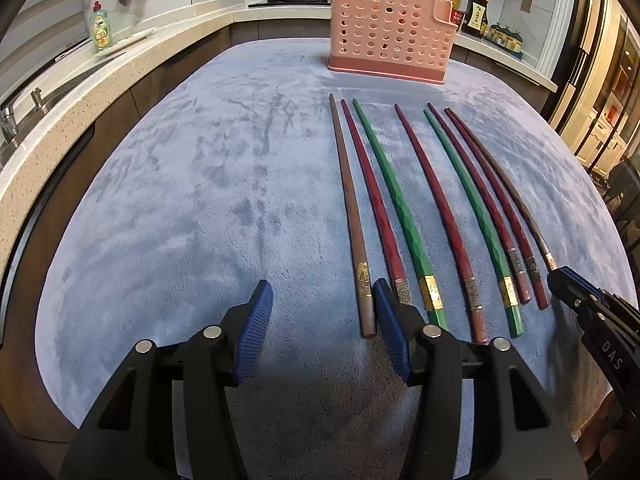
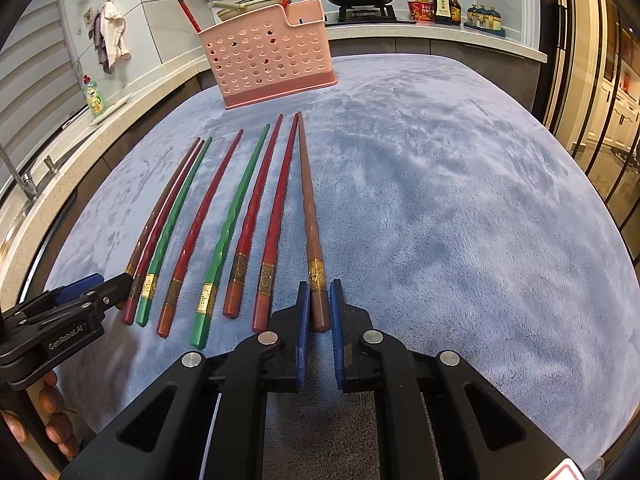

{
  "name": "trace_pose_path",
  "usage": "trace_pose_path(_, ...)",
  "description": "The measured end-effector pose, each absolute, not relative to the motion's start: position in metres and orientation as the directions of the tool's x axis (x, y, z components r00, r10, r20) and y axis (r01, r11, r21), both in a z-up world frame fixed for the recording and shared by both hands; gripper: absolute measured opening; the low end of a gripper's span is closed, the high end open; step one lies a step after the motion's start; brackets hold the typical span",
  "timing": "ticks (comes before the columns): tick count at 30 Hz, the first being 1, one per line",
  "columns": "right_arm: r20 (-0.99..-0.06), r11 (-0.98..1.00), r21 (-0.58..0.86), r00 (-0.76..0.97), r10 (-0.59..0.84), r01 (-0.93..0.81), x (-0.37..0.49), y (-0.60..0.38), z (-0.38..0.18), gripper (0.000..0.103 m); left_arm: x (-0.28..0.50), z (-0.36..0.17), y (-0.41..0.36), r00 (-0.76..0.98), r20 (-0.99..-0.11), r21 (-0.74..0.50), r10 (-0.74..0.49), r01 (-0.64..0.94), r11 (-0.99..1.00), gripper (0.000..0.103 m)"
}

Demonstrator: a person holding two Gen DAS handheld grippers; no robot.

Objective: Organize utensils
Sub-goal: 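Grasp a brown chopstick with the right gripper while the left gripper grasps another brown chopstick, then lift the brown chopsticks with both grippers and lower them into the pink basket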

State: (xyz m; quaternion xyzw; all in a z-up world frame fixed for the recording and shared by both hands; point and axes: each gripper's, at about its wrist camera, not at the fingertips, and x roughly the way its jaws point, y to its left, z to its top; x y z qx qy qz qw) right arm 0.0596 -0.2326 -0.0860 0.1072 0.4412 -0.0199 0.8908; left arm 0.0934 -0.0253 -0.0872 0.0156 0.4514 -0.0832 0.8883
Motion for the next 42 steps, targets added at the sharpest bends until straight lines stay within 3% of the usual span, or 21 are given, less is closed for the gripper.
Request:
trace_pose_path(9,-0.791,0.976,0.173,0.609,0.059,0.130,0.060,-0.233,-0.086,0.009,0.099,-0.086,-0.020,0.578,-0.808,-0.036,-0.117,0.150,0.988,0.010)
trace_pose_path(21,-0.755,0.973,0.180,0.654,0.042,0.145,0.051,-0.247,-0.055,0.009,0.097,-0.066,-0.006,0.583,-0.800,-0.071,-0.140,0.140,0.988,0.007)
trace_pose_path(42,-0.550,0.961,0.242,0.835,0.024,0.131,0.073,-0.284,0.074,0.008,0.122,0.064,0.011,0.738,-0.639,-0.153,-0.218,0.155,0.976,0.007)
